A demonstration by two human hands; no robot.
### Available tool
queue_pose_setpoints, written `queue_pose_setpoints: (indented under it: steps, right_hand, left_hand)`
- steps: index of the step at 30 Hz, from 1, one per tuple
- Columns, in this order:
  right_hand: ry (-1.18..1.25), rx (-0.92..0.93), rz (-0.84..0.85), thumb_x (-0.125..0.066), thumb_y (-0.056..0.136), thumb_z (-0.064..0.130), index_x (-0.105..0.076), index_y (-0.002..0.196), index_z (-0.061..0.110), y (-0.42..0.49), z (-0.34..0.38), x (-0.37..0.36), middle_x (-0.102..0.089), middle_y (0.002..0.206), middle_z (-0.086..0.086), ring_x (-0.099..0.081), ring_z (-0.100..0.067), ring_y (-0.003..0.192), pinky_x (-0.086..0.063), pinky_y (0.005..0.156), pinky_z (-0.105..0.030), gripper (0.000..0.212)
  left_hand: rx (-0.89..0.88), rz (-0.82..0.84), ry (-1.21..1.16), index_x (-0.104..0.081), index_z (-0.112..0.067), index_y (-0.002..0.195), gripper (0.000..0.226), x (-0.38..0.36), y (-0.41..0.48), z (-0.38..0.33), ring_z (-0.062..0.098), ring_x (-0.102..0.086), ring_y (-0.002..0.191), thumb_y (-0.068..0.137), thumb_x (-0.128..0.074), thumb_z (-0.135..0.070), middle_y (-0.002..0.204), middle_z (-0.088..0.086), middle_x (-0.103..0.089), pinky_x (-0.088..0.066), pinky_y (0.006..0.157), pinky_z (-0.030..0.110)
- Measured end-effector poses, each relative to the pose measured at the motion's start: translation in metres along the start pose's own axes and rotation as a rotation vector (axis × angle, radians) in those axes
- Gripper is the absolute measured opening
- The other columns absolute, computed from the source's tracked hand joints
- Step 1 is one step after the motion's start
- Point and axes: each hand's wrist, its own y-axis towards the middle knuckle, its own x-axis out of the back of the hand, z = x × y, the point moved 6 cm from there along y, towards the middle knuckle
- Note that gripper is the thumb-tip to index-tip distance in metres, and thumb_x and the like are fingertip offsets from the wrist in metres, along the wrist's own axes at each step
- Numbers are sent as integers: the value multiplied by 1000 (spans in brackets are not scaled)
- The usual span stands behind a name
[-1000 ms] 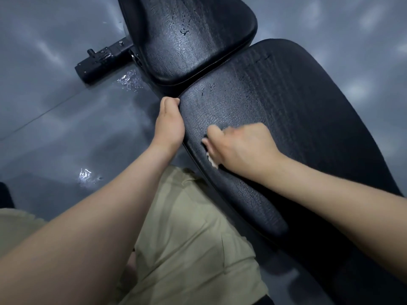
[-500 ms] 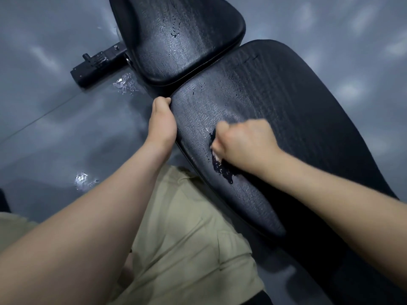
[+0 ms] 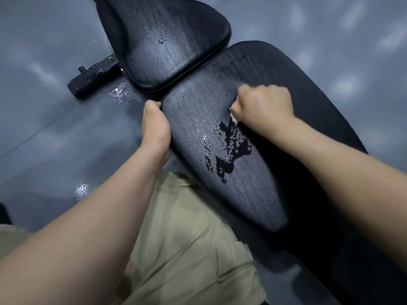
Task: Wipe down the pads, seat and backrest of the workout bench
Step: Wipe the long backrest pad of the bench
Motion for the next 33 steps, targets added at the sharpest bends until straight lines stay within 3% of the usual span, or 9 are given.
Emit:
queue_pose_setpoints:
  steps: [3, 6, 10, 12, 15, 19, 22, 29, 33]
  right_hand:
    - [27, -53, -22, -41, 96, 33, -49, 88, 12, 7, -5, -2, -69, 90, -21, -65, -43, 83, -32, 60, -35, 24]
    - [17, 18, -1, -42, 98, 36, -41, 86, 16, -18, 10, -6, -69, 84, -18, -66, -41, 77, -31, 58, -34, 23]
    - [0, 4, 17, -42, 98, 39, -55, 98, 12, 0, -2, -4, -70, 95, -21, -67, -44, 88, -36, 64, -36, 31]
    - [-5, -87, 16, -41, 97, 38, -59, 103, 9, 30, -25, -3, -69, 101, -25, -66, -46, 94, -40, 69, -40, 35]
    - [45, -197, 17, -42, 94, 33, -62, 103, 7, 60, -51, -1, -67, 107, -27, -63, -47, 99, -44, 74, -41, 34]
    - [81, -191, 21, -43, 93, 32, -55, 90, 10, 40, -48, -4, -67, 98, -27, -63, -47, 91, -40, 69, -41, 25]
    - [90, -191, 56, -46, 92, 32, -48, 85, 12, 2, -52, -10, -65, 90, -28, -62, -47, 83, -38, 66, -39, 22]
    - [132, -367, 85, -44, 89, 28, -61, 99, 5, 37, -89, -11, -63, 103, -30, -59, -51, 94, -46, 75, -44, 31]
    - [152, -366, 53, -44, 89, 31, -54, 88, 8, 12, -86, -15, -63, 92, -31, -58, -50, 84, -48, 74, -45, 25]
  left_hand:
    - [-9, -6, 1, -58, -35, 77, 36, -1, 1, 0, 17, -54, 95, 72, -33, -60, 105, 0, -68, -44, 105, 51]
    - [-4, -17, 6, -56, -36, 72, 34, 0, 7, 6, 18, -53, 93, 72, -33, -61, 97, -4, -64, -41, 106, 55]
    - [12, -8, 36, -57, -32, 75, 37, -2, 5, 6, 30, -59, 107, 72, -34, -60, 102, 6, -68, -39, 106, 57]
    - [1, -27, 43, -60, -21, 86, 48, 0, 6, 6, 27, -59, 106, 72, -33, -58, 118, 11, -67, -40, 107, 56]
    - [-5, -52, 69, -57, -16, 98, 51, 0, -9, -6, 30, -55, 118, 76, -32, -55, 122, 11, -64, -39, 109, 52]
    - [-47, -123, 113, -55, -29, 96, 29, 0, -24, -17, 20, -49, 110, 99, -27, -35, 110, -8, -57, -36, 98, 35]
    - [-44, -143, 134, -51, -29, 85, 28, -1, -28, -20, 21, -49, 102, 100, -27, -33, 92, -14, -54, -36, 90, 35]
    - [-64, -162, 186, -54, -19, 98, 29, 0, -26, -23, 24, -46, 98, 101, -27, -30, 88, -9, -51, -31, 86, 32]
    - [-66, -183, 169, -56, -18, 101, 31, 0, -26, -22, 23, -47, 96, 101, -28, -32, 85, -13, -50, -31, 84, 32]
